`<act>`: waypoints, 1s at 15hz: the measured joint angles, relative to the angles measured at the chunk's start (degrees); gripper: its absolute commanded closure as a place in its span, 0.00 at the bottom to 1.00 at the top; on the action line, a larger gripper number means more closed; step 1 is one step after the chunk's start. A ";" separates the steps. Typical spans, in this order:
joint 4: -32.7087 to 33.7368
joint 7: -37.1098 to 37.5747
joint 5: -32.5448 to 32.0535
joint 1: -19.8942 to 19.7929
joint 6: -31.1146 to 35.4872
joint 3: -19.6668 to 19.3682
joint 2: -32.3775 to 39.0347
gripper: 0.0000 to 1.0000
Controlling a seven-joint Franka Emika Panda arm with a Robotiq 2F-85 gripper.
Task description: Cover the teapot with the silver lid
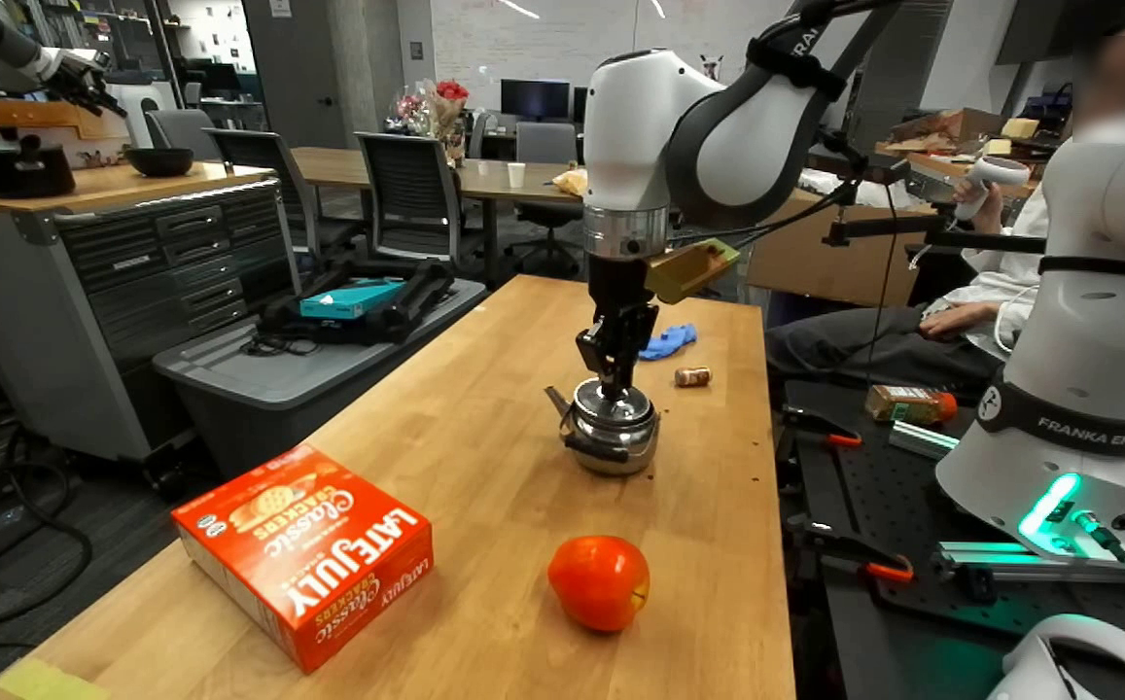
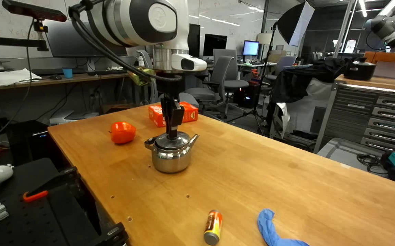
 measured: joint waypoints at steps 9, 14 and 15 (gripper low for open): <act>-5.31 -1.92 0.91 0.00 5.20 0.51 -2.70 0.90; -5.63 -3.15 1.81 0.00 4.19 0.59 -3.16 0.90; -5.35 -3.26 2.14 -0.01 3.12 0.59 -3.16 0.90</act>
